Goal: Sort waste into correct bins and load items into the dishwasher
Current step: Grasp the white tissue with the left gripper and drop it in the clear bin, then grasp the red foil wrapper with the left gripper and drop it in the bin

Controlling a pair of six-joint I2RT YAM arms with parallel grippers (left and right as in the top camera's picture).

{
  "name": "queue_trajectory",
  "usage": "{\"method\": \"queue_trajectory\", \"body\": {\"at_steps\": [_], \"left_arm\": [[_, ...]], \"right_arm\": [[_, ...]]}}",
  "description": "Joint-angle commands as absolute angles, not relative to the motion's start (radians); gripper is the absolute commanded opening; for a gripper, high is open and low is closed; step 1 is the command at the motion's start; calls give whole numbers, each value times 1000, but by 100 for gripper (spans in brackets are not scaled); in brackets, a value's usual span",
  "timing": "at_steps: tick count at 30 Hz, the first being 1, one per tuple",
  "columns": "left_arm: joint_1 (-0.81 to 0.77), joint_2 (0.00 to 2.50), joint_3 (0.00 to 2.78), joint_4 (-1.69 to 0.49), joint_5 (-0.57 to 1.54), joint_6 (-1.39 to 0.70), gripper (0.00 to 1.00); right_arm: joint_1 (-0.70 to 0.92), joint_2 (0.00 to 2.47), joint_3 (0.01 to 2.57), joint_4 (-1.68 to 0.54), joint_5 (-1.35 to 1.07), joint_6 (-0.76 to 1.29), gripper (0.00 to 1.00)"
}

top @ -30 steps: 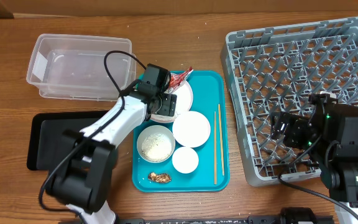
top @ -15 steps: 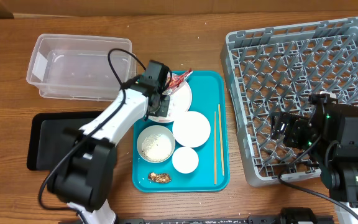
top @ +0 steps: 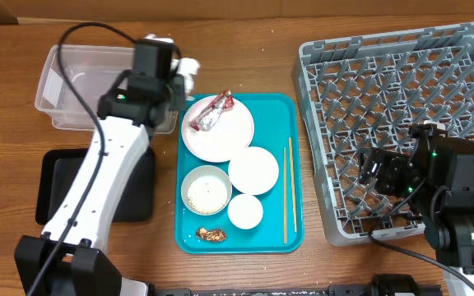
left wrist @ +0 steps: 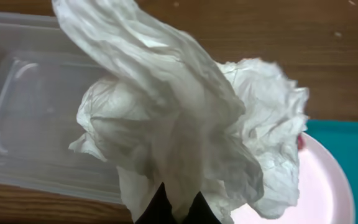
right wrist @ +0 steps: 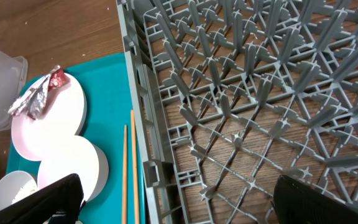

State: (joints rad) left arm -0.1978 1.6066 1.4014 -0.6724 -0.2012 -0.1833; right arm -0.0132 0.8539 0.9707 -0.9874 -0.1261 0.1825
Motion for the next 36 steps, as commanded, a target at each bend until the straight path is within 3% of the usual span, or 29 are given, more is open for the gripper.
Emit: {"method": "queue_trajectory", "body": {"at_steps": [1,5,6,10,12,21,29,36], "left_arm": [[-137,1610,1411,-643,-237,-181,4],[-71,1623,1411,-605,-237,-188,6],[-54,1638,1411,-604,-236,-189,35],[-46,1681,1411,-611,-232,-195,47],[-49,1697,1411,-625,-198,-197,62],[-128,1712,1411,-655,54,-205,64],[-291,1738,1410,-670,-18,-151,64],[-336,1862,1409,-680,-118,-152,68]], "right_arm": [[-17,849,1001,-984,-121,179,100],[-17,849,1001,-984,-121,179,100],[-17,849,1001,-984,-121,179,100],[-17,849,1001,-987,-121,179,100],[-17,849,1001,-990,-121,179,100],[-17,849,1001,-991,-121,179,100],[-17,849,1001,-991,-121,179,100],[-17,849,1001,-994,-121,179,100]]}}
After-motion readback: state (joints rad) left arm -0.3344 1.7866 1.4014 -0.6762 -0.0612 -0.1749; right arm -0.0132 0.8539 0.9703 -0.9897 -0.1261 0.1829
